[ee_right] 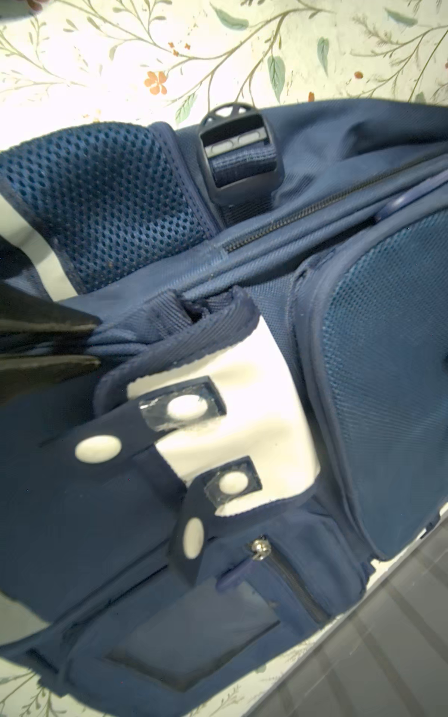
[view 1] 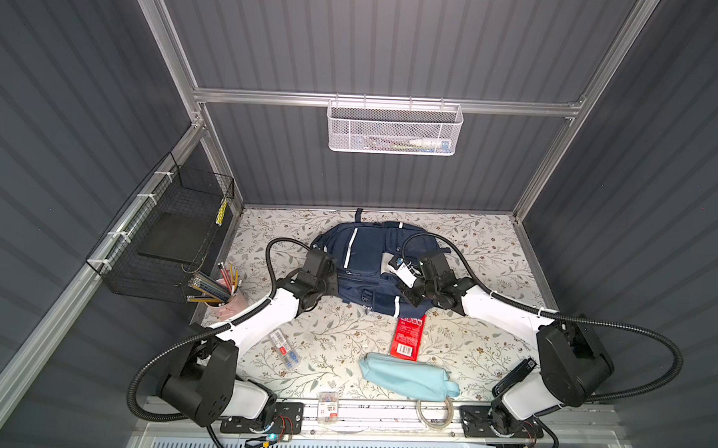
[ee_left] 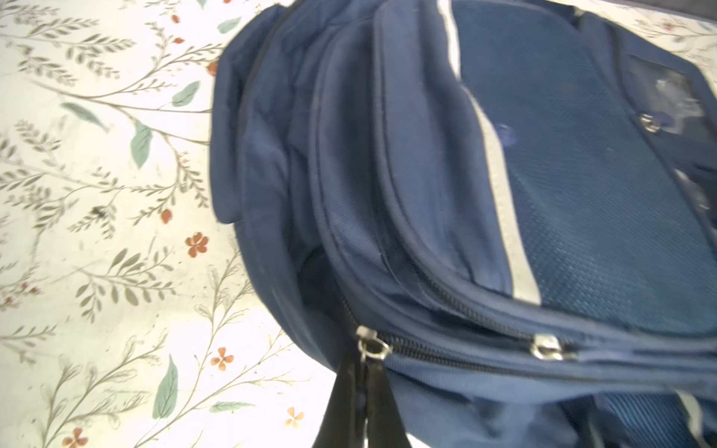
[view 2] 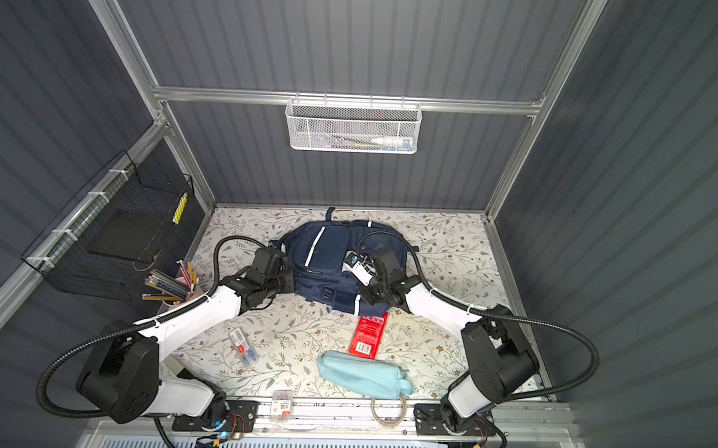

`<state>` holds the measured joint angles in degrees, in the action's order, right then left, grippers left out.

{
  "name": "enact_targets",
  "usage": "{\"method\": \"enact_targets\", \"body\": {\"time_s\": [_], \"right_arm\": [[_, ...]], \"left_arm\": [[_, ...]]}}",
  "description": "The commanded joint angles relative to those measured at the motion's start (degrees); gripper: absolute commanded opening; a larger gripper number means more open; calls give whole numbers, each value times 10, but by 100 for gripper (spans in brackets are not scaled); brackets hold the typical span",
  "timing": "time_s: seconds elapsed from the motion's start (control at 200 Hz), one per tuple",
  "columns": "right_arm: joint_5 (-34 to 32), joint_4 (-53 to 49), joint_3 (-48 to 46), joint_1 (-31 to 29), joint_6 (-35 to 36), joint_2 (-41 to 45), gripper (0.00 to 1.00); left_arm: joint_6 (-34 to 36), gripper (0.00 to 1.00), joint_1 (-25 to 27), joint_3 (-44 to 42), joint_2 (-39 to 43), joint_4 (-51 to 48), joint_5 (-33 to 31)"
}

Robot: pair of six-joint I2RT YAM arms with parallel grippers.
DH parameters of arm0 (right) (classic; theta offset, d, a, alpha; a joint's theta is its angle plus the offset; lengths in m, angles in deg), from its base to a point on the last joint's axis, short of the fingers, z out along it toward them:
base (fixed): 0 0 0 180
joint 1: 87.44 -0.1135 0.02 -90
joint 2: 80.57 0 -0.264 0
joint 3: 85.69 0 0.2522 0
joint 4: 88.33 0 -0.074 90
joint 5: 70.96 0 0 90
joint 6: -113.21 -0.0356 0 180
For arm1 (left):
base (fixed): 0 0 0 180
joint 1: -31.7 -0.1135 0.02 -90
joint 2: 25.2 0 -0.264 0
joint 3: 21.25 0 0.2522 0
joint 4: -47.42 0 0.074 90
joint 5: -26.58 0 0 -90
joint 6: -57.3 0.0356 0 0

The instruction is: Pack the student bag

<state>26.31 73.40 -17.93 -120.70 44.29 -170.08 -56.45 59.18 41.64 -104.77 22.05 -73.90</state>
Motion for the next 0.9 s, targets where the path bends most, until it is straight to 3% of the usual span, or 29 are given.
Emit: {"method": "enact_targets", "body": {"time_s": [0.0,0.05,0.105,0.15,0.23,0.39,0.555,0.76,0.821,0.896], "right_arm": [[-89,-30,0,32,-3,-5,0],[-81,-29,4,32,-12,-2,1],[-64,-24,5,31,-28,10,32],[-51,-15,1,25,-47,25,43],[-46,2,-13,-3,-47,58,50],[-23,95,-53,-85,-2,78,56],[-52,109,12,-131,25,-9,56],[-120,110,81,-132,5,-96,44],[-111,113,77,-132,10,-101,33],[-107,107,67,-133,18,-97,6]], "left_arm": [[7,0,-5,13,29,-29,2],[-3,0,30,14,35,-32,-1],[-18,0,76,18,37,-35,-6],[-38,0,94,18,35,-27,22],[-76,0,99,2,43,11,86],[-92,0,105,-3,59,16,94],[-105,0,106,5,75,8,114],[-112,0,107,-13,97,-5,109],[-112,0,107,-19,97,-6,107],[-105,0,107,-25,96,-10,91]]}}
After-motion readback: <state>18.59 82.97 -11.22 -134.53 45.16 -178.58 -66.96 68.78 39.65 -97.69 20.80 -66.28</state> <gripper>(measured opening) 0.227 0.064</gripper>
